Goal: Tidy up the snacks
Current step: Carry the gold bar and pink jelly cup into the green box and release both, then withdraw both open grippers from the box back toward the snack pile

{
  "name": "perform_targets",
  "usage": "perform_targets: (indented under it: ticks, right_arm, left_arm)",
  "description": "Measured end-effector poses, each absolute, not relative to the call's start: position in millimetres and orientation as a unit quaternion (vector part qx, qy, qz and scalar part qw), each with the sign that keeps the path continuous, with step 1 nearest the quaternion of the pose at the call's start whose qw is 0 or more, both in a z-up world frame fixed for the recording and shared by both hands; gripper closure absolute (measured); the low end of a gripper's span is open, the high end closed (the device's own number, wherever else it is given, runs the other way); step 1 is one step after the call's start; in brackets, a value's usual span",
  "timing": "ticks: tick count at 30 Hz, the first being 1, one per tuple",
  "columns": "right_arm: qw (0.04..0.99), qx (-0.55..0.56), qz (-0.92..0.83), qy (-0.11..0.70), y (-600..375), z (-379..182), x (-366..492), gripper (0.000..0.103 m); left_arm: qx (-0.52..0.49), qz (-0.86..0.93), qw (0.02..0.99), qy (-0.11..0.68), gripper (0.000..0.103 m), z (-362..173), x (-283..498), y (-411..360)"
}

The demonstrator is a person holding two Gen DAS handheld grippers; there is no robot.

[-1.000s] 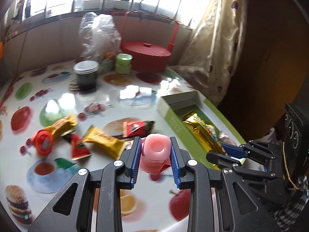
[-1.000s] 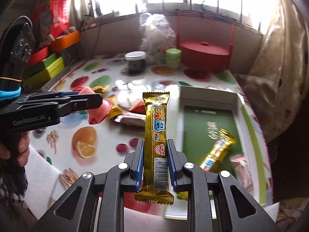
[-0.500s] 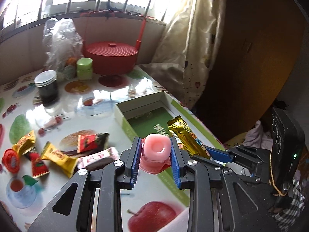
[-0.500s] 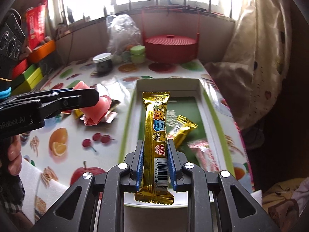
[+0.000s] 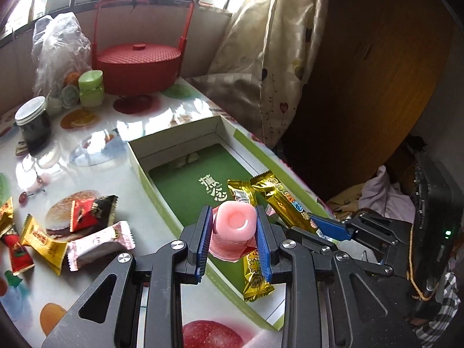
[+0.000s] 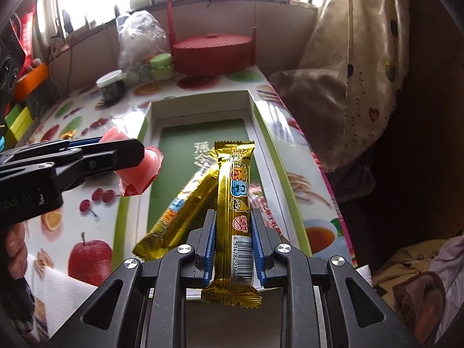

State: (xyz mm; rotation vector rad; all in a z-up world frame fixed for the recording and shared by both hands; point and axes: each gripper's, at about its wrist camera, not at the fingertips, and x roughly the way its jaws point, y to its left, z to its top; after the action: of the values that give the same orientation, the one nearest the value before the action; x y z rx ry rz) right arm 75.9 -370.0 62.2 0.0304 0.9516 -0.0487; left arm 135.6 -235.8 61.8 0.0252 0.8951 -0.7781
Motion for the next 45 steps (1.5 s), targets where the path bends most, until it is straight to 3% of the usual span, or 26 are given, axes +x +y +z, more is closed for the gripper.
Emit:
perform_targets:
  ticks: [23,29,35,45]
  right_arm:
    - [0.89,0.01,-0.023,0.456,-370.2,54.7,76.6,0.081]
    - [0.889,0.004,-0.022,0.456,-367.1,55.3,76.8,0.077]
    - [0.89,-0.001,-0.026,0.455,-362.0,55.6,77.4,0.07]
    - [0.891,-0.002,-0.029,0.452,-358.0,59.8,73.6,0.064]
  left_arm:
    - [0.027,-0.354,0.821,0.448,0.073,41.4,137.8,-255.4]
    - [0.024,-0.356,0.818,0.451,0.073,40.9,137.9,-254.5]
    - [0.016,-0.357,0.82,0.447,0.058,44.0,137.6,-248.6]
    - [0.0,-0.355,0.826,0.438,0.055,53.5,134.8,-234.2]
